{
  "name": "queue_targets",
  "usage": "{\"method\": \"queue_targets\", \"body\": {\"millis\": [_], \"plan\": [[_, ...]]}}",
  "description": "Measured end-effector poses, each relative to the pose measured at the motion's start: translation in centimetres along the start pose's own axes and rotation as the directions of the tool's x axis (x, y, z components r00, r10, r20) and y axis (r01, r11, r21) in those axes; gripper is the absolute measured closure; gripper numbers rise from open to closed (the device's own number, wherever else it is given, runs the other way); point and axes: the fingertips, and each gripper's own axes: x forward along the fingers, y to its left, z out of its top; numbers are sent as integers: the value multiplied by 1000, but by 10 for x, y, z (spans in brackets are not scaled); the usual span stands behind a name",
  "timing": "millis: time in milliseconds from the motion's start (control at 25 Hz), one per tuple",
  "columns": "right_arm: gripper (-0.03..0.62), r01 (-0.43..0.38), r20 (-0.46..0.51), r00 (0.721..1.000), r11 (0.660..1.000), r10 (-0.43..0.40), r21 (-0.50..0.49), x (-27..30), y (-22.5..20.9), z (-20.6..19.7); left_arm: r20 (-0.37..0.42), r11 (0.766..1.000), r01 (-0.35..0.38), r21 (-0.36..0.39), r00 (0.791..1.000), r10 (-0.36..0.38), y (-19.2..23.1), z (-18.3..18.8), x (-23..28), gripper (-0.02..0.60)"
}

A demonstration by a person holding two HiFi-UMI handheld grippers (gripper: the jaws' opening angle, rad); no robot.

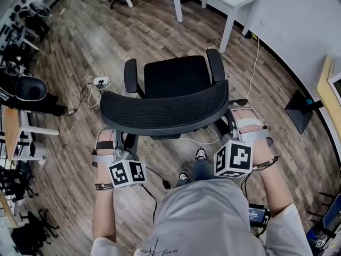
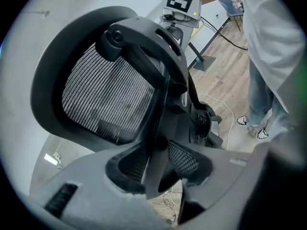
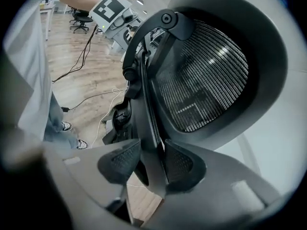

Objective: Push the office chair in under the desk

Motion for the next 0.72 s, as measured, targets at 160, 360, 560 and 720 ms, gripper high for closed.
{"method": "queue_targets", "body": {"millis": [160,360,560,720], "plan": [[424,-20,24,1000,1000,20,6,3,-2,5,-29,998,54,31,998,-53,-3,-6,7,379],[427,-41,50,998,999,40,19,4,-4,5,-50,998,59,32,997,-57,1,-7,15,388],[427,-58,71,996,998,55,30,6,-7,3,-48,998,58,16,997,-57,2,-3,18,389],[427,-62,92,994,996,56,60,7,-12,-3,-47,999,45,5,998,-45,3,1,22,387]]}}
